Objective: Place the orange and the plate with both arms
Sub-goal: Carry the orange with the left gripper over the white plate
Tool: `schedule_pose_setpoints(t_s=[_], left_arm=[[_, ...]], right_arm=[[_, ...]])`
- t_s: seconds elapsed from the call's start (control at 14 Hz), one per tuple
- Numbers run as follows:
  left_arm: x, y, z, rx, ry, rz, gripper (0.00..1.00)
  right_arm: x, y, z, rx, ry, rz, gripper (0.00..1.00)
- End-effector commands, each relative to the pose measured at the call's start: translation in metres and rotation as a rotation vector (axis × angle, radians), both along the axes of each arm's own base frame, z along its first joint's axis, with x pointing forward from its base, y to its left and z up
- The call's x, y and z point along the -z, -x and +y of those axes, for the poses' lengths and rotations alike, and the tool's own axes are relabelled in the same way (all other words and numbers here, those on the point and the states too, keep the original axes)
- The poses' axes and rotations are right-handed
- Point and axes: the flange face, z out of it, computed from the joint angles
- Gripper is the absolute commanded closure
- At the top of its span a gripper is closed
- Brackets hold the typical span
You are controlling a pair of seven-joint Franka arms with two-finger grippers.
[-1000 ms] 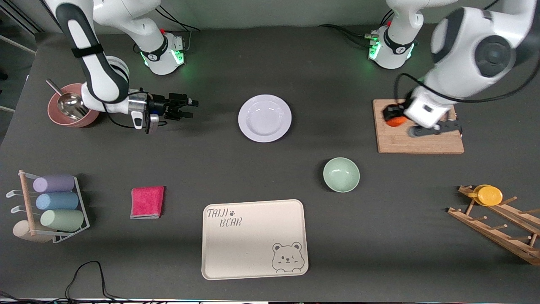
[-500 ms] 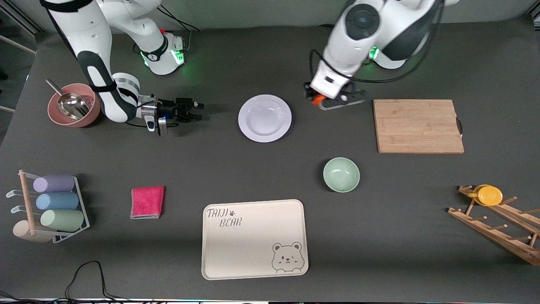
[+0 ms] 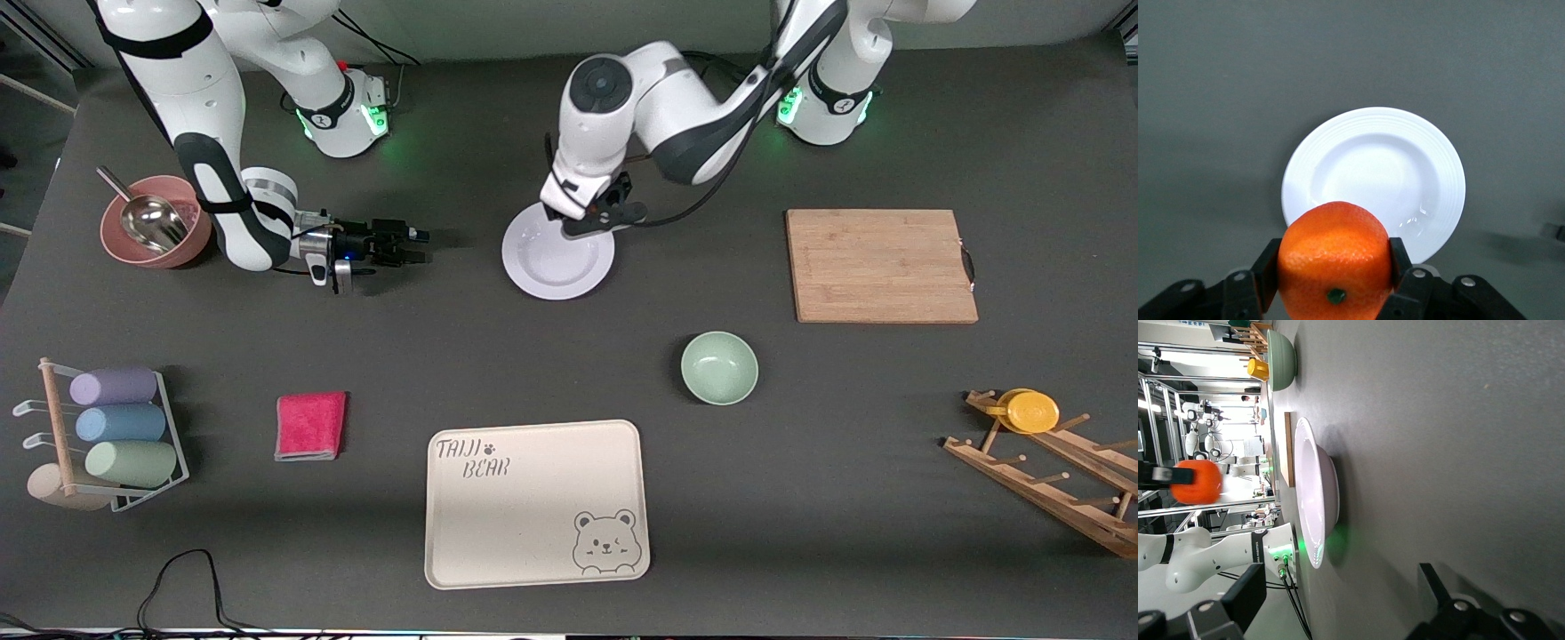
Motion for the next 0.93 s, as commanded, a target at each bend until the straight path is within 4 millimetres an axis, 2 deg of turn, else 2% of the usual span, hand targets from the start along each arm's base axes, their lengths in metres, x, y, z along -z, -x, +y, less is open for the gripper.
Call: schedule_pose_setpoints(t_s=[0.0, 0.14, 0.29, 0.5, 0.64, 0.71, 0.79, 0.86], left_arm=[[0.039, 0.004, -0.033, -0.010, 0.001, -0.018, 0.71], [0.064, 0.017, -0.042, -0.002, -0.017, -0.039, 0.71], [0.083, 0.021, -0.045, 0.005, -0.023, -0.037, 0.71], [0.111, 0.026, -0.053, 0.021, -0.039, -0.057, 0.70], [0.124, 0.030, -0.056, 0.029, -0.038, -0.075, 0.64], [0.125, 0.030, -0.057, 0.029, -0.033, -0.077, 0.58], [0.127, 0.029, -0.056, 0.030, -0.036, -0.076, 0.34], [0.127, 0.030, -0.056, 0.039, -0.037, -0.078, 0.02]], right_arm=[[0.004, -0.004, 0.000, 0.025, -0.007, 0.016, 0.00], [0.005, -0.004, 0.000, 0.025, -0.005, 0.019, 0.02], [0.006, -0.005, -0.001, 0.024, -0.004, 0.018, 0.14], [0.006, -0.005, -0.001, 0.024, -0.004, 0.018, 0.40], [0.006, -0.005, 0.000, 0.023, -0.004, 0.018, 0.56], [0.006, -0.005, -0.001, 0.024, -0.004, 0.018, 0.63], [0.006, -0.004, 0.000, 0.023, -0.004, 0.020, 0.69], [0.006, -0.005, -0.001, 0.024, -0.004, 0.018, 0.69]])
